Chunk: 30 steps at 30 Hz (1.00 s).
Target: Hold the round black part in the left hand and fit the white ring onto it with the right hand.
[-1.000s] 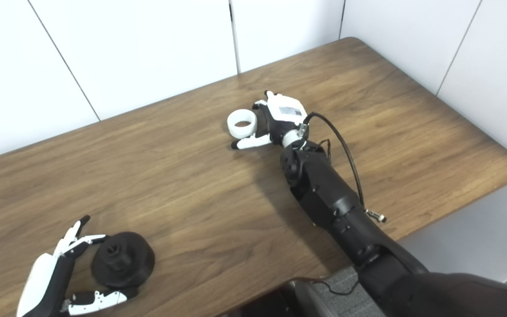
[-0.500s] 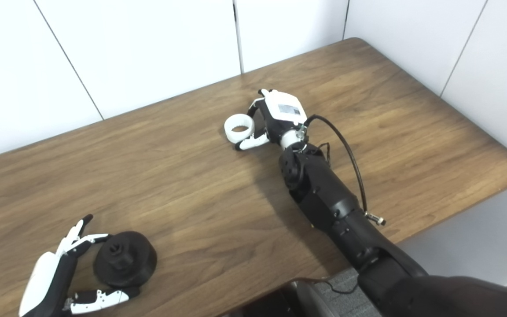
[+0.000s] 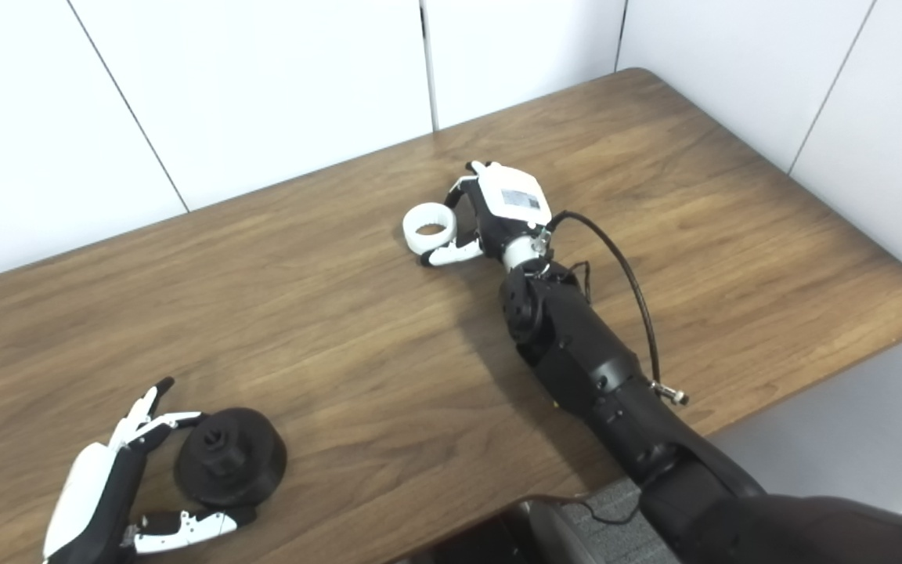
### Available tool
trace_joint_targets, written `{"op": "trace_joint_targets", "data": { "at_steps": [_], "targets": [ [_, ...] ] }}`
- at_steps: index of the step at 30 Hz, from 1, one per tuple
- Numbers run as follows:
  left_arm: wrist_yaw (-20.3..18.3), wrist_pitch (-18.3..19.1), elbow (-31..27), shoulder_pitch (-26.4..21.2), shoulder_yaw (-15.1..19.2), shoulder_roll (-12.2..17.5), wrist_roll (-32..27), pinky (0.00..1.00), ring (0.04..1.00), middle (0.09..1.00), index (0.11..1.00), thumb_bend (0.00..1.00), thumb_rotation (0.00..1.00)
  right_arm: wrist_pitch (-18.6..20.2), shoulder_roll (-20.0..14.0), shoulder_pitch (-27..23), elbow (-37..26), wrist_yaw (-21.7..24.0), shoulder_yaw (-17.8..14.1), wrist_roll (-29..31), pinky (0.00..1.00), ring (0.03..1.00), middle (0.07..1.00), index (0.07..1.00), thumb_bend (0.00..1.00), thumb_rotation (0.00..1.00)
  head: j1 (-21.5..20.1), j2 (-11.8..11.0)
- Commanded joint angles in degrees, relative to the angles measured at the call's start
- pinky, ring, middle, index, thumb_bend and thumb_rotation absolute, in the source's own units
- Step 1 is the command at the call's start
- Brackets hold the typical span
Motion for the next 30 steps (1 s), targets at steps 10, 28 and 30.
{"op": "trace_joint_targets", "data": {
  "at_steps": [10, 28, 30],
  "targets": [
    [0.8, -1.0, -1.4, -1.3, 0.3, 0.2, 0.7, 1.0, 1.0, 1.0, 0.603, 0.88, 0.28, -0.1, 0.2, -2.0, 0.3, -1.2, 1.0, 0.3, 0.96, 0.97, 0.934, 0.702, 0.83, 0.39, 0.3, 0.2],
    [0.3, -0.3, -2.3, -0.9, 0.5, 0.2, 0.8, 1.0, 1.0, 1.0, 0.603, 0.87, 0.28, 2.2, 1.8, -1.6, 0.8, -1.7, 2.4, 0.7, 0.95, 0.956, 0.935, 0.724, 0.87, 0.43, 0.6, 0.8],
    [0.4, -0.5, -2.3, -0.8, 0.5, 0.1, 0.9, 1.0, 1.0, 1.0, 0.603, 0.87, 0.28, 2.1, 1.8, -1.6, 0.9, -1.9, 2.4, 0.9, 0.95, 0.957, 0.935, 0.723, 0.88, 0.43, 0.7, 0.9]
  ]
}}
